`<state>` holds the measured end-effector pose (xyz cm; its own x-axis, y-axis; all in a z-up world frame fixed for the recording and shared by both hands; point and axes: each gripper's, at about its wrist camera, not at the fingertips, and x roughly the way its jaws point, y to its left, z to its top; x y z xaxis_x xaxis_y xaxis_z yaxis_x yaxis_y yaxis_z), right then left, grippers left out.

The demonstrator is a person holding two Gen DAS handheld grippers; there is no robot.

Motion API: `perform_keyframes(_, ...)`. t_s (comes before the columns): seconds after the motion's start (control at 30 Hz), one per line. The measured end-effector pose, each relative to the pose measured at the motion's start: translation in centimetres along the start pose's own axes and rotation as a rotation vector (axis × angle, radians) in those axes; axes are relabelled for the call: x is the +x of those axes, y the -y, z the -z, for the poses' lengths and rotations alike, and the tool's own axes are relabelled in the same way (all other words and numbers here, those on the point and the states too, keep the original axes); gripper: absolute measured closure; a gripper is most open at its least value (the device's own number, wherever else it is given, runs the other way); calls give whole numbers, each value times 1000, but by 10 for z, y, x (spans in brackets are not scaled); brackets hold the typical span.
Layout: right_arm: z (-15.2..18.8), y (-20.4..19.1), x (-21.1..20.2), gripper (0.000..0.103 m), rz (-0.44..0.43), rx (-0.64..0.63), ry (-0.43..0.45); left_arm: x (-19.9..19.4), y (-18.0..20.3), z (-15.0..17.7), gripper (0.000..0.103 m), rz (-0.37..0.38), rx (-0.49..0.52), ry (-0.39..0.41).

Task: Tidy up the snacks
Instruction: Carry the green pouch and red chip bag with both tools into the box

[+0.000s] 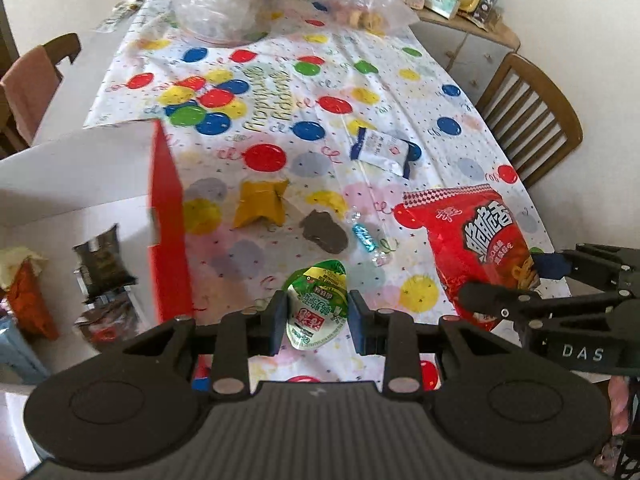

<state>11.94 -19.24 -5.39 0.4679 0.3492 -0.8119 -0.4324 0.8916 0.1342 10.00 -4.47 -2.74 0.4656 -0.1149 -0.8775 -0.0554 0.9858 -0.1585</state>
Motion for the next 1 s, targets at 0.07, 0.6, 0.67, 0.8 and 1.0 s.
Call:
perform_keyframes(0.07,-2,-13,-2,42,-6,-13,9,-10,-9,1,72,0,-7,10)
perform_keyframes(0.6,-26,-125,10,42,-47,-108,42,-63,-107,2,72,-63,-68,64)
perform_keyframes(0.67,-28,-137,15,42,-51,-114,40,-68,-120,3,72,-73,-76,68)
perform_keyframes(0.8,-35,-160,26,42,-56,-129,32,-74,-147,2,72,-91,-91,70)
perform_keyframes(1.0,-44,-189,49,42,-57,-146,11,-73,-185,-1,72,-120,-119,57)
